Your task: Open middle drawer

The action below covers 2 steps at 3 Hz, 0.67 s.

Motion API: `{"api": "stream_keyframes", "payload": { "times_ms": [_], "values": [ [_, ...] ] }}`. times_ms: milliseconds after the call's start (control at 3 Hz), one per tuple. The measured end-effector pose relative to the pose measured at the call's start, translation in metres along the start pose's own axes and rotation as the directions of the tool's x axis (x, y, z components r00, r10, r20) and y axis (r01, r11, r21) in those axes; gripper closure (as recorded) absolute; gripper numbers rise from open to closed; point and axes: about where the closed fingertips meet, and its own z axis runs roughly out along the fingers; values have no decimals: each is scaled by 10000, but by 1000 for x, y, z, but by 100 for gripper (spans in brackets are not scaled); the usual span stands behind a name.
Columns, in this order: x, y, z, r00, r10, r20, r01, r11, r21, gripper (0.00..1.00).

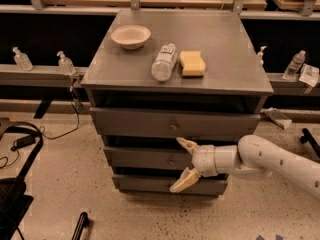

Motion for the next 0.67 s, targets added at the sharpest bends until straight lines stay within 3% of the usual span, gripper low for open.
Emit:
{"api": "stream_keyframes", "payload": {
  "times_ms": [667],
  "values": [
    [65, 4, 7, 9913, -102, -1310, 124, 9998, 164, 0]
  ]
}}
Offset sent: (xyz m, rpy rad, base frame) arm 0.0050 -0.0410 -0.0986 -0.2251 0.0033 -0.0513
